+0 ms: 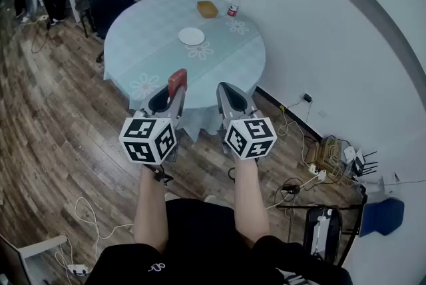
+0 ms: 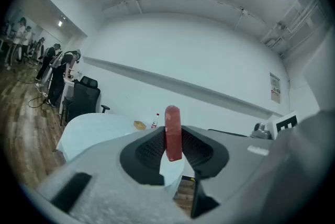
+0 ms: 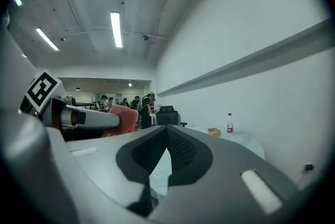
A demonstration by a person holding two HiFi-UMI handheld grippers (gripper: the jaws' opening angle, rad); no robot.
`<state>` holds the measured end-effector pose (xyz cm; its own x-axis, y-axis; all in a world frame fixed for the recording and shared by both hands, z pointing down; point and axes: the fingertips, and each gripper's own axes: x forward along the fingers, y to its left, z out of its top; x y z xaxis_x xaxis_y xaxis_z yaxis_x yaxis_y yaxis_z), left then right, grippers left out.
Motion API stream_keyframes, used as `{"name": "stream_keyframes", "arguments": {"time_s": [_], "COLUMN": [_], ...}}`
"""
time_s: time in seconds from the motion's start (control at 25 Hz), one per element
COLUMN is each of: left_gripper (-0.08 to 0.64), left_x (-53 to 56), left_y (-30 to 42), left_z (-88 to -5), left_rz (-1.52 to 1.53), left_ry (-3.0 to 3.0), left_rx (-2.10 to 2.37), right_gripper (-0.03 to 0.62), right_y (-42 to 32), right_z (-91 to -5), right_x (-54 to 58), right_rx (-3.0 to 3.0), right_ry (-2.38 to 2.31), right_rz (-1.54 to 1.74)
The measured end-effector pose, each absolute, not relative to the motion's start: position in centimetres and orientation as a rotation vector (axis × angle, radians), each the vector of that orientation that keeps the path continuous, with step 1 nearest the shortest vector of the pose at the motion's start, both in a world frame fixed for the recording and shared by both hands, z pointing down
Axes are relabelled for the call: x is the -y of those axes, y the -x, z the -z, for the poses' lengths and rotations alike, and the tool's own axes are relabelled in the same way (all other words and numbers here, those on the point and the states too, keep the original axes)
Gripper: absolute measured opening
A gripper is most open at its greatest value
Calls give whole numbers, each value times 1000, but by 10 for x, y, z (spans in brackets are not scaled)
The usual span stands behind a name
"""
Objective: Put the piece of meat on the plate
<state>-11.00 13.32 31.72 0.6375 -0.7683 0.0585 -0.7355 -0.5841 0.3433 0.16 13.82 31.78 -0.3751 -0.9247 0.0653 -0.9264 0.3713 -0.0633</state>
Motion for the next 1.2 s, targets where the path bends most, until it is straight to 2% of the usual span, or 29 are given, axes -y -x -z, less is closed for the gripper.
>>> {"name": "stream_keyframes", "arguments": {"time_s": [0.68, 1.2], "left_gripper": [87, 87], "left_x": [-129, -110], "left_y": [199, 177], "left_z": [-344, -335], "left_rz": [109, 196], "left_ry": [-2420, -2443], "left_rx": [1299, 1200], "right_gripper": [6, 6], "right_y": [92, 68], "right_z": [-344, -334], "right_x": [-128, -118], "right_rx": [2630, 2532], "right_ry": [-1607, -1639], "right_rz": [-160, -84]}}
